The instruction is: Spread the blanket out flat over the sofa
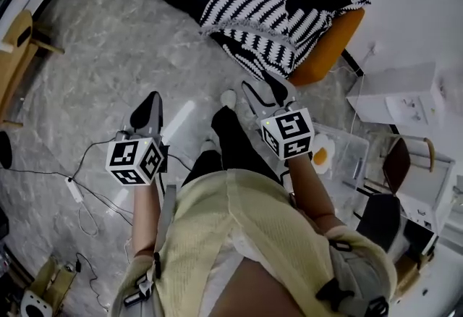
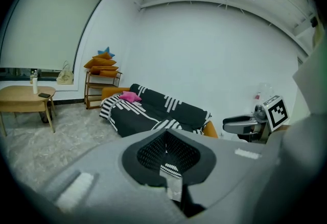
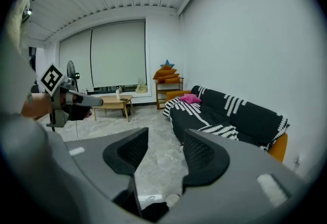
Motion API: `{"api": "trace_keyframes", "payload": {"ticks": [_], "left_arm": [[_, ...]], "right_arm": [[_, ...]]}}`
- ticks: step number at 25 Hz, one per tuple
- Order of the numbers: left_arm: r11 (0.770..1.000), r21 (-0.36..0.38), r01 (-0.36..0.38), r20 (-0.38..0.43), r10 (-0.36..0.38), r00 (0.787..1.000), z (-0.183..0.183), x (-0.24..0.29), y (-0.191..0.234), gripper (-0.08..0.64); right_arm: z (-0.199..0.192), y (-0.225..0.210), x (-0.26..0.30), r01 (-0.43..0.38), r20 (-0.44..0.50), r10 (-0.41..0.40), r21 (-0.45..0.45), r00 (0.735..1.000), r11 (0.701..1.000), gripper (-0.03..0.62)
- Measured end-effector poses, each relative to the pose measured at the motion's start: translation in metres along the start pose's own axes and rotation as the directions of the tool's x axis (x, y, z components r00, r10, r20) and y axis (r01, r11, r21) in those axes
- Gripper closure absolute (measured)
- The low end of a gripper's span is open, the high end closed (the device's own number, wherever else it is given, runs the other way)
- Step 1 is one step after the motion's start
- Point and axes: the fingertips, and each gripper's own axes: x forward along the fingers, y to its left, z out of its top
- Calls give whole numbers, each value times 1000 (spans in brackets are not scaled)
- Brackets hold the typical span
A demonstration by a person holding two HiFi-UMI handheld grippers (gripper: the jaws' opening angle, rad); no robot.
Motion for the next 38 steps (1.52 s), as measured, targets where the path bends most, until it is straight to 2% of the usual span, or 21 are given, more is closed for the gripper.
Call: {"api": "trace_keyframes", "payload": {"ticks": [8,14,20,24,33,38], "left_arm": [[1000,-15,-22,-13,22,1000,22,70,19,557],[999,-22,-37,-22,36,999,46,129,27,557],[999,-10,-36,-43,36,998,53,185,31,557],[999,-5,-45,-67,45,997,45,214,38,557],[998,-15,-56,-113,54,992,22,263,54,557],[997,-54,-63,-150,55,987,-4,281,71,557]], "right_arm": [[-4,-44,83,-84,-72,77,-104,994,991,383],[1,-83,138,-140,-110,129,-97,985,985,382],[-5,-109,173,-180,-154,159,-127,975,975,382],[-19,-122,196,-198,-195,171,-130,966,971,379],[-49,-130,253,-271,-282,206,-214,937,938,376],[-64,-126,284,-313,-333,227,-233,915,921,374]]}}
